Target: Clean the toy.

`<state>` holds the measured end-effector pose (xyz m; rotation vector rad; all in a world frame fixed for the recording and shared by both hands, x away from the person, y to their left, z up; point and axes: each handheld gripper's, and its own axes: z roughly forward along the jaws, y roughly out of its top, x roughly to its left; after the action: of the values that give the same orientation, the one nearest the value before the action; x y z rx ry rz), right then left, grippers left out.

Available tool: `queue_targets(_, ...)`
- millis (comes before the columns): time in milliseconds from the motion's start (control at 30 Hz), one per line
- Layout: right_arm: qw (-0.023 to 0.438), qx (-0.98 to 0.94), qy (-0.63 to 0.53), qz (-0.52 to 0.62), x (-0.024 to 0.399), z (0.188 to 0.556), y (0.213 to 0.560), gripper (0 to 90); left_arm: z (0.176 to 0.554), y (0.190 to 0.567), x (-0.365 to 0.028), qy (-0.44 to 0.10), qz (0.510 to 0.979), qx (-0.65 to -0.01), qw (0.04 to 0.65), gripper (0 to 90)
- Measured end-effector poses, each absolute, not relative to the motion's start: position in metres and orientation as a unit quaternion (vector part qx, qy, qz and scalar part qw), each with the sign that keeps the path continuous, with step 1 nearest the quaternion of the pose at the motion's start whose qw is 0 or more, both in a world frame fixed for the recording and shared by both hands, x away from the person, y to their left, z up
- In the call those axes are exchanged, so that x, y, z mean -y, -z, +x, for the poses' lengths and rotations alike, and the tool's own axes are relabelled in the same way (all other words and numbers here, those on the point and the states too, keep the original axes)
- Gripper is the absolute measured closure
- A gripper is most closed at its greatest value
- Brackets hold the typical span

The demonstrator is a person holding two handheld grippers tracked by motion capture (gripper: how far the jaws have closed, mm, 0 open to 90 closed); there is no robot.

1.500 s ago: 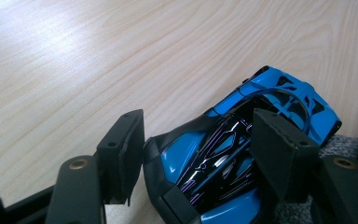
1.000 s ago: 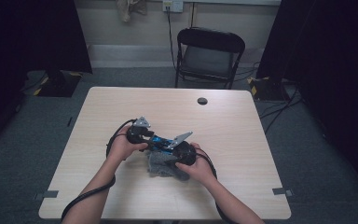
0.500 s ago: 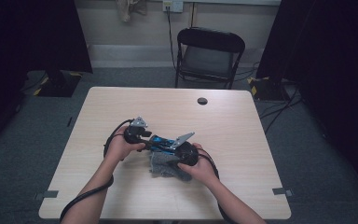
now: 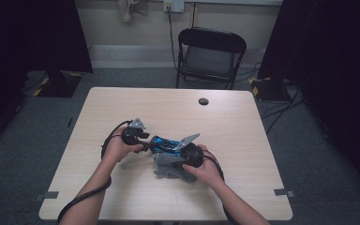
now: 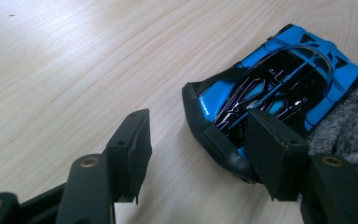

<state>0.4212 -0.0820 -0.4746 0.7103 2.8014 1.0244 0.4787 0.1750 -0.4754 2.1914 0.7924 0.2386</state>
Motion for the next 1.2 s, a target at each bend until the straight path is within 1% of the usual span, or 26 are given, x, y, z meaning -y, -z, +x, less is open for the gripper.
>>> queue_targets(367,0.039,-0.911,-0.331,0.244,0.101,0.421,0.475,75.4,0.478,0.476,-0.176,-0.093,0.859,-0.315,0.393,41.1)
queue_targets(700,0.041,-0.906,-0.331,0.262,0.127,0.419,0.475,75.4,0.479,0.476,-0.177,-0.09,0.859,-0.316,0.393,41.1)
queue_targets(1000,0.055,-0.905,-0.317,0.28,0.154,0.421,0.472,75.3,0.479,0.475,-0.176,-0.092,0.861,-0.315,0.39,41.1)
queue_targets(1100,0.06,-0.906,-0.311,0.281,0.157,0.422,0.47,75.3,0.479,0.476,-0.177,-0.091,0.86,-0.316,0.391,41.1)
queue_targets(1200,0.053,-0.907,-0.325,0.263,0.15,0.421,0.467,75.4,0.479,0.477,-0.178,-0.09,0.857,-0.319,0.395,40.5)
